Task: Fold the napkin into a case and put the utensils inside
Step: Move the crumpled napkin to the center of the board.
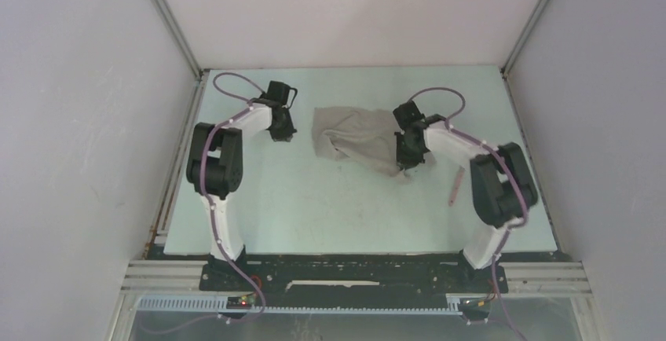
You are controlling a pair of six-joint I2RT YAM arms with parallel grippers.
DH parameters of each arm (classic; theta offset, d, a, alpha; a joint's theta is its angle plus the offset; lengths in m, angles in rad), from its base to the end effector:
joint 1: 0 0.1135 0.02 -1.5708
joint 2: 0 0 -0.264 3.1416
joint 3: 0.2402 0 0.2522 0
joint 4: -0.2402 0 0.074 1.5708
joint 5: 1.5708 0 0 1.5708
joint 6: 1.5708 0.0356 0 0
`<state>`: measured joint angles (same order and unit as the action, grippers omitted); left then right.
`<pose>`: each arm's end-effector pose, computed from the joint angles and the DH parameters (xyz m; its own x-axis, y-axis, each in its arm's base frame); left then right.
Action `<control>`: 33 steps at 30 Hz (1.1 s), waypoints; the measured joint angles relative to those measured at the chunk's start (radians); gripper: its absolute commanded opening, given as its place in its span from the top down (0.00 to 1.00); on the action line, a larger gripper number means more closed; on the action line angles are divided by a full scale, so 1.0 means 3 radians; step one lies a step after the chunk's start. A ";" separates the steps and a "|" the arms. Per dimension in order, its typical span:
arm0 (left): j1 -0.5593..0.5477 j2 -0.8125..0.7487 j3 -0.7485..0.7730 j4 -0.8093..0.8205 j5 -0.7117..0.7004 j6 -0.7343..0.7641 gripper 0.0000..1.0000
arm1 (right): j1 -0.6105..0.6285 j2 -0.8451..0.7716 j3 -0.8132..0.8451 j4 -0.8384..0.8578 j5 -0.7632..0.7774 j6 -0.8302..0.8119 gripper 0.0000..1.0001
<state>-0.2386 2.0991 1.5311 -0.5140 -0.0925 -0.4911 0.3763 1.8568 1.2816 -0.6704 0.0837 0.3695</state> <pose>0.4315 -0.1016 0.1637 -0.8476 -0.2771 -0.4525 -0.2342 0.9606 -0.1495 0.3430 0.1323 0.1801 -0.9451 0.0135 -0.3265 0.0000 0.9991 0.0415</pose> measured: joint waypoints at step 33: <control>-0.1099 -0.0097 0.0164 -0.0233 0.0402 0.0649 0.99 | -0.1044 -0.1099 -0.1316 0.0676 -0.0713 0.0793 0.37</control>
<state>-0.5682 2.0701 1.5803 -0.5838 0.0280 -0.2966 0.0631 1.5272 0.8867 -0.4675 -0.1303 0.6075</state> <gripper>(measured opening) 0.313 0.666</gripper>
